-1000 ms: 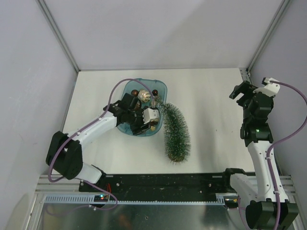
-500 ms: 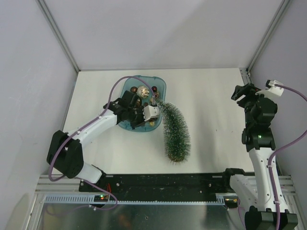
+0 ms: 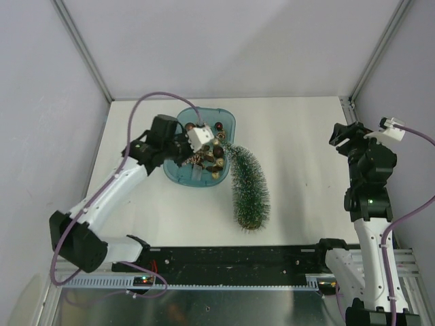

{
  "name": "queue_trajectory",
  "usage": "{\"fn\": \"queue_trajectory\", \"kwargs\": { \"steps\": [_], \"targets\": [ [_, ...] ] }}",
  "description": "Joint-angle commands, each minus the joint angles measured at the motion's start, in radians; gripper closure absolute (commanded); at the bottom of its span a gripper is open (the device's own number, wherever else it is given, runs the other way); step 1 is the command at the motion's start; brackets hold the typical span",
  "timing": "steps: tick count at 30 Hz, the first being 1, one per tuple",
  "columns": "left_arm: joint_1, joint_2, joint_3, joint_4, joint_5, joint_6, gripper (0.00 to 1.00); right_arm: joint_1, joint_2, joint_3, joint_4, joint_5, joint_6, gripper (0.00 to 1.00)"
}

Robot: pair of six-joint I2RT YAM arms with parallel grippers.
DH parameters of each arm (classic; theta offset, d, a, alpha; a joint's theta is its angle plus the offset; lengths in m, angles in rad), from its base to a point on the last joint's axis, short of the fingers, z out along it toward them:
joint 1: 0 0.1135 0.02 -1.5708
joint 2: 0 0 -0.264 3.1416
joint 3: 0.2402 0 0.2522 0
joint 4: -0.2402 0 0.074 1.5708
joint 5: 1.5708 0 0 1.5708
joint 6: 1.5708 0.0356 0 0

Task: Decorate the small christmas tree

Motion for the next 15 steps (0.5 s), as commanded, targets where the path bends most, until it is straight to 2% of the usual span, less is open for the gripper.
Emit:
{"fn": "queue_trajectory", "kwargs": {
  "steps": [1, 7, 11, 15],
  "targets": [
    [0.038, -0.132, 0.104, 0.024, -0.131, -0.074, 1.00, 0.005, -0.031, 0.003, -0.001, -0.022, 0.015, 0.37],
    [0.079, -0.205, 0.178, 0.025, -0.256, -0.111, 1.00, 0.004, -0.055, 0.003, 0.002, -0.026, 0.025, 0.37],
    [0.148, -0.211, 0.258, 0.030, -0.294, -0.166, 1.00, 0.003, -0.069, 0.004, 0.000, -0.028, 0.030, 0.37],
    [0.171, -0.210, 0.350, 0.031, -0.329, -0.218, 1.00, 0.003, -0.082, 0.004, -0.005, -0.028, 0.034, 0.37]
  ]
}}
